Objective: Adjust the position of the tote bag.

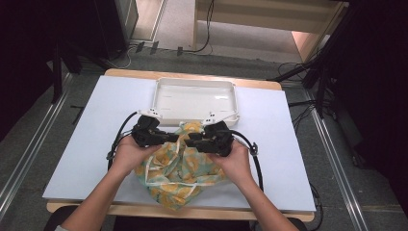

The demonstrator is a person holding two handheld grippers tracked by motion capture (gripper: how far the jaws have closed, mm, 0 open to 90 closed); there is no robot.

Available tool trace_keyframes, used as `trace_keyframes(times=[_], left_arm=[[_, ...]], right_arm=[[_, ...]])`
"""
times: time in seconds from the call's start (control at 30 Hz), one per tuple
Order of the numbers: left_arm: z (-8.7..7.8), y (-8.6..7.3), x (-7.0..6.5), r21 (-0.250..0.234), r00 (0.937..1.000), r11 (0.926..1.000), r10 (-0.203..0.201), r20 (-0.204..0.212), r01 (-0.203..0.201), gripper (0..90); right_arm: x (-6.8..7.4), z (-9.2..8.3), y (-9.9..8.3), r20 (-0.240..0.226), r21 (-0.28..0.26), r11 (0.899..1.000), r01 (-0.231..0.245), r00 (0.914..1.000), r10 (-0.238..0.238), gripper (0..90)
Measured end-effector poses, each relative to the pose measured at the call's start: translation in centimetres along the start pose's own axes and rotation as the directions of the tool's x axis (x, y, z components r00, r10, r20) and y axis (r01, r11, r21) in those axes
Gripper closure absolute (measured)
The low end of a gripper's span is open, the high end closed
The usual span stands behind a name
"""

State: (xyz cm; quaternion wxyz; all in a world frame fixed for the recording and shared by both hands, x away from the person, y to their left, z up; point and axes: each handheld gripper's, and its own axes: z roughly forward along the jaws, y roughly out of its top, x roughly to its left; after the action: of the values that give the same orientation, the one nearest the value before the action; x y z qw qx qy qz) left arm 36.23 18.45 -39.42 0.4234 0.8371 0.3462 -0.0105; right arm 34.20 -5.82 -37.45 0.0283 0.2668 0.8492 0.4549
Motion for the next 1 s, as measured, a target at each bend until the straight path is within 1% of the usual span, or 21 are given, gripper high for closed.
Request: trace_keyframes(times=[0.13, 0.2, 0.3, 0.37, 0.43, 0.53, 0.57, 0.63, 0.73, 0.77, 0.9, 0.97, 1.0], left_arm=[[-0.1, 0.0, -0.4, -0.009, 0.9998, 0.9998, 0.019, 0.003, -0.019, 90.0], [-0.2, 0.1, -0.4, -0.012, 0.9998, 0.9998, 0.017, 0.008, -0.017, 90.0], [-0.2, 0.1, -0.4, -0.015, 0.9997, 0.9997, 0.019, 0.017, -0.019, 90.0], [-0.2, 0.2, -0.5, -0.014, 0.9995, 0.9996, 0.025, 0.018, -0.025, 90.0], [-0.3, 0.3, -0.4, -0.018, 0.9995, 0.9996, 0.023, 0.021, -0.023, 90.0], [-0.3, 0.4, -0.3, -0.025, 0.9995, 0.9995, 0.023, 0.022, -0.022, 90.0], [-0.3, 0.4, -0.3, -0.023, 0.9995, 0.9995, 0.023, 0.022, -0.022, 90.0], [-0.2, 0.4, -0.2, -0.027, 0.9995, 0.9994, 0.02, 0.026, -0.02, 90.0], [-0.2, 0.4, -0.2, -0.026, 0.9995, 0.9994, 0.021, 0.025, -0.021, 90.0], [-0.2, 0.4, -0.2, -0.026, 0.9994, 0.9994, 0.022, 0.026, -0.021, 90.0], [-0.4, 0.3, -0.1, -0.029, 0.9995, 0.9994, 0.02, 0.025, -0.019, 90.0], [-0.5, 0.3, -0.1, -0.03, 0.9996, 0.9993, 0.021, 0.021, -0.02, 90.0], [-0.6, 0.3, 0.0, -0.031, 0.9997, 0.9994, 0.018, 0.018, -0.017, 90.0]], right_arm=[[0.8, 0.2, -0.6, 0.007, 0.008, 1.0, 0.011, 0.9999, -0.011, 63.2], [1.1, 0.4, -0.9, 0.009, 0.012, 1.0, 0.017, 0.9998, -0.017, 60.1], [1.3, 0.9, -1.2, -0.004, 0.022, 1.0, 0.001, 1.0, -0.001, 54.2], [1.4, 1.2, -1.4, 0.01, 0.021, 1.0, 0.005, 0.9999, -0.005, 49.0], [1.5, 1.5, -1.6, 0.015, 0.025, 1.0, 0.008, 0.9998, -0.008, 45.7], [1.8, 2.0, -2.0, 0.033, 0.043, 0.999, 0.021, 0.9992, -0.022, 45.0], [1.8, 2.2, -2.1, 0.045, 0.044, 0.998, 0.036, 0.9983, -0.038, 46.3], [2.0, 2.6, -2.4, 0.072, 0.061, 0.997, 0.048, 0.996, -0.052, 50.6], [2.2, 2.5, -2.6, 0.098, 0.048, 0.997, 0.061, 0.993, -0.066, 62.3], [2.2, 2.4, -2.7, 0.106, 0.048, 0.996, 0.07, 0.9915, -0.075, 70.4], [2.0, 2.2, -3.0, 0.086, 0.045, 0.998, 0.051, 0.9948, -0.055, 87.6], [1.9, 2.1, -3.1, 0.073, 0.051, 0.998, 0.036, 0.9965, -0.04, 90.0], [1.8, 1.9, -3.1, 0.07, 0.046, 0.998, 0.042, 0.9965, -0.045, 90.0]])
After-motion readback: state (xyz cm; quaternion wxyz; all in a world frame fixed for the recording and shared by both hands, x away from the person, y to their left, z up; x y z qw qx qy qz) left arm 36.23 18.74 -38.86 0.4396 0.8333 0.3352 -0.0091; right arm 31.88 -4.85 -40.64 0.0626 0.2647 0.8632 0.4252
